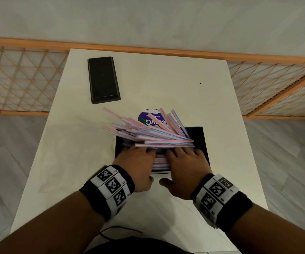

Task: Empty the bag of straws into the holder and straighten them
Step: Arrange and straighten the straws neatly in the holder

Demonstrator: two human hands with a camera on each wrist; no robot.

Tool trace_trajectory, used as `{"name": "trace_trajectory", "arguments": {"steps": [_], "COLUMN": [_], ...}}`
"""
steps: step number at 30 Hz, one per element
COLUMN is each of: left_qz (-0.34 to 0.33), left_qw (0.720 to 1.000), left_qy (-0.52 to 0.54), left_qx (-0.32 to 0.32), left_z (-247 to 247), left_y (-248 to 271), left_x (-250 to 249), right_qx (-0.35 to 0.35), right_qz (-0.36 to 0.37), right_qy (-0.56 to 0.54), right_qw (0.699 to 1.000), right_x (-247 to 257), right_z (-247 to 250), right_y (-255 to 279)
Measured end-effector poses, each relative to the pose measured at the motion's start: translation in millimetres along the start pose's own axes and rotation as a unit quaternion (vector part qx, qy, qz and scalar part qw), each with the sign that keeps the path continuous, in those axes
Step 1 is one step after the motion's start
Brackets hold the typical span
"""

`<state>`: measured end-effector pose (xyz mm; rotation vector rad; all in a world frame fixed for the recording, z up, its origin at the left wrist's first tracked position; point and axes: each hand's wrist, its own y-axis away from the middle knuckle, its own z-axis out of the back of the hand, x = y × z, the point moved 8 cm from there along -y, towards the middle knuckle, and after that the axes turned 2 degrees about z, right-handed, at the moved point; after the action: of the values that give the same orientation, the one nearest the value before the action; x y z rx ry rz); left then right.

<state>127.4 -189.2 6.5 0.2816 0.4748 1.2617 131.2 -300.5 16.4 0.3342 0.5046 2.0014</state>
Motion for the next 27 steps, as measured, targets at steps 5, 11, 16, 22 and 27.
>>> {"name": "trace_trajectory", "arguments": {"steps": [5,11,16,22,27], "left_qz": [0.02,0.049,0.051,0.038,0.034], "left_qw": [0.999,0.993,0.991,0.99,0.995], "left_qy": [-0.002,0.022,0.053,0.056,0.067], "left_qx": [0.039,0.103,0.112,0.125,0.063], "left_z": [-0.3,-1.2,0.7,3.4,8.4], "left_y": [-2.0,-5.7,-3.7,-8.2,-4.1], "left_x": [1.8,6.3,7.9,11.4,8.3], "right_qx": [0.035,0.097,0.133,0.124,0.084], "right_qz": [-0.027,-0.013,-0.017,-0.021,0.004], "right_qy": [-0.031,-0.097,-0.134,-0.146,-0.145], "right_qw": [0.999,0.99,0.982,0.981,0.986], "right_x": [-16.4,-15.8,-18.3,-17.8,-11.0], "right_z": [-1.0,-5.0,-7.4,-6.4,-2.1], "right_y": [-15.0,-23.6,-30.2,-29.7,-26.5]}}
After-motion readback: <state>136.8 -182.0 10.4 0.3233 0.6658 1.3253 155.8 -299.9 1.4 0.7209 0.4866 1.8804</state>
